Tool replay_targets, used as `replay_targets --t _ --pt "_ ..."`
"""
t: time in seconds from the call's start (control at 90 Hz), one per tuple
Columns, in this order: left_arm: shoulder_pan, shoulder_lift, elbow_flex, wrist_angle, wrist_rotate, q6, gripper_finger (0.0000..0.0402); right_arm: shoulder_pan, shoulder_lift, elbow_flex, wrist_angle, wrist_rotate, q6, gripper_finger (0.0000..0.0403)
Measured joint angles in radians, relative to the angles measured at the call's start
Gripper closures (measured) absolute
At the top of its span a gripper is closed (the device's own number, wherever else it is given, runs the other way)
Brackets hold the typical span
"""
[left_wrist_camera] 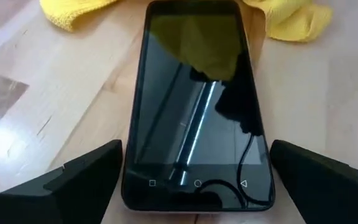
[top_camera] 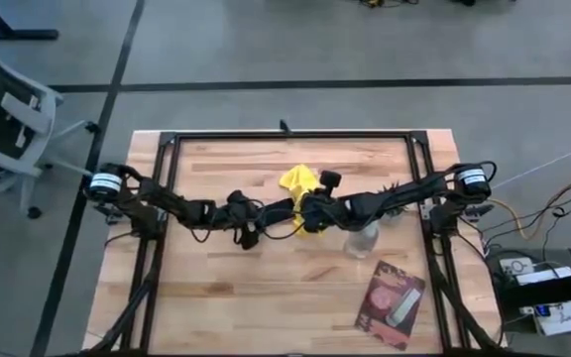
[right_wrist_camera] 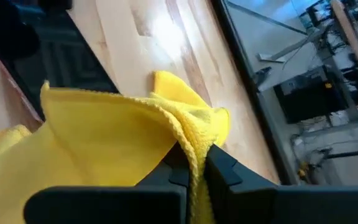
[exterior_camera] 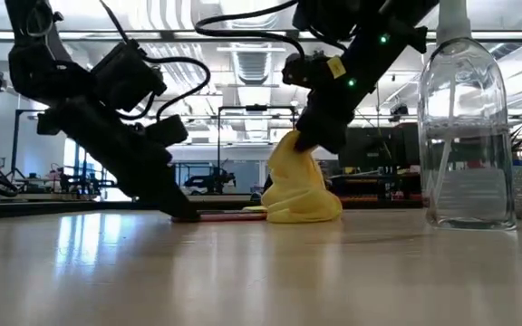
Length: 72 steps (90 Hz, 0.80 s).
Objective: Apply microfiber cloth
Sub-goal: Wipe the front of the pink cellphone with a microfiber cloth
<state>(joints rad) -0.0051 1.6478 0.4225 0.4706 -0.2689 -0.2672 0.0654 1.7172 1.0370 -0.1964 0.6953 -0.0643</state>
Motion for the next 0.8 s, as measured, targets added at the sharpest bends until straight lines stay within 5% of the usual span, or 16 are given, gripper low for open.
replay_targets --t 0.244,0.4,0.8 --pt "0.000 0.033 -0.018 0.017 0.000 0.013 0.0023 -0.010 0.000 -0.043 0.169 -0.161 -0.056 0.0403" --pt "-0.001 0.042 -0.022 0.025 0.003 0.019 0.0088 -0.034 0.000 -0.061 0.280 -0.259 -0.091 0.0403" --pt "0.000 0.041 -0.024 0.036 0.003 0.043 0.0089 -0.090 0.127 -0.051 0.571 -0.496 -0.138 0.0403"
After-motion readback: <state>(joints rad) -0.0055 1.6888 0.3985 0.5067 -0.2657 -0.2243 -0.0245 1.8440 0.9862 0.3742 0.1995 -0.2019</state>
